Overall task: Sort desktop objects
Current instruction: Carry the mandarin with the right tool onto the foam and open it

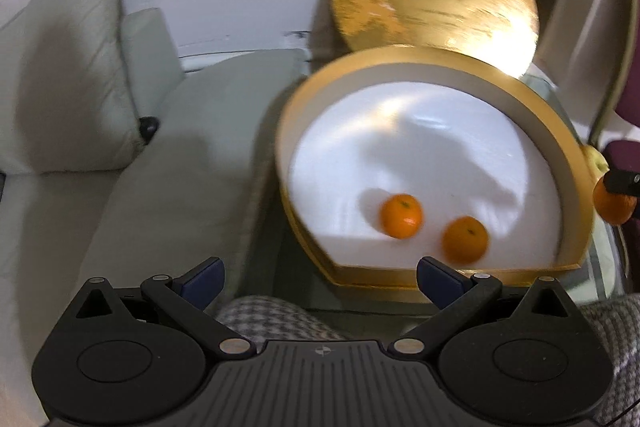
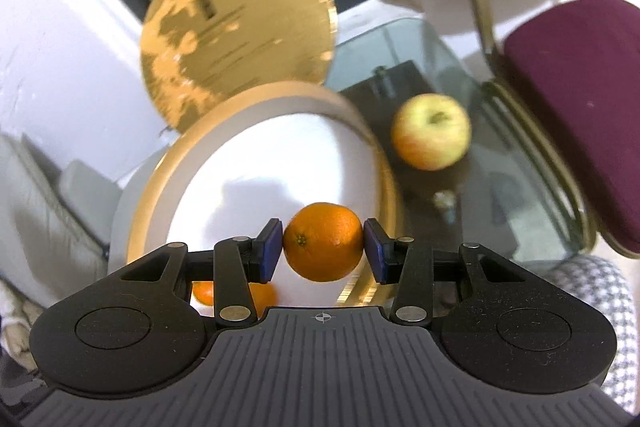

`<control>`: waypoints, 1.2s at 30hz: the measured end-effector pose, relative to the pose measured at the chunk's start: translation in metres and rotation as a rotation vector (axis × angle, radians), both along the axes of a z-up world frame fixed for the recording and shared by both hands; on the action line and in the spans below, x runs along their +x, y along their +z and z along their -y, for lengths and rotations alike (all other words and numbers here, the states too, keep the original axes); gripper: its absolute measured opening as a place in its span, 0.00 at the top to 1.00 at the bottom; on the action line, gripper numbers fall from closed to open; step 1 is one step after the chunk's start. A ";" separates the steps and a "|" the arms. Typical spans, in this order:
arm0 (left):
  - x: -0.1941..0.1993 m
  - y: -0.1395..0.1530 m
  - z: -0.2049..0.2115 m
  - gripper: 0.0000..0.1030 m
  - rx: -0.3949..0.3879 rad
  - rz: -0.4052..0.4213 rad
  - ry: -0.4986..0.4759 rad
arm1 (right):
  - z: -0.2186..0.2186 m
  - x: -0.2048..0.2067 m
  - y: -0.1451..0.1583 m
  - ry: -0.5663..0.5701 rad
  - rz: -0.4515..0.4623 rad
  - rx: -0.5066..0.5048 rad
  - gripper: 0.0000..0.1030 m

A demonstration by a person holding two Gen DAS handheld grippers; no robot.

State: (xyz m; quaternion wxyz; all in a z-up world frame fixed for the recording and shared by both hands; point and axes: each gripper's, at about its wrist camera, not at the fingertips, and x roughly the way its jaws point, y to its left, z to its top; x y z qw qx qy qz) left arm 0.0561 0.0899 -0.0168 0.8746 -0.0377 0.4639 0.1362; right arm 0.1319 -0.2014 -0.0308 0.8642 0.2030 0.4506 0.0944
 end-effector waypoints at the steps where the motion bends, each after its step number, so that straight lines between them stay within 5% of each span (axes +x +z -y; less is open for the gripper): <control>1: 0.000 0.000 -0.005 0.01 -0.002 0.003 0.014 | -0.008 0.003 0.000 0.016 0.000 -0.007 0.56; 18: 0.018 -0.036 -0.065 0.01 -0.050 -0.091 0.148 | -0.099 0.058 -0.040 0.169 -0.101 -0.097 0.56; 36: 0.023 -0.045 -0.062 0.01 -0.061 -0.135 0.131 | -0.115 0.084 -0.082 0.175 -0.181 -0.177 0.55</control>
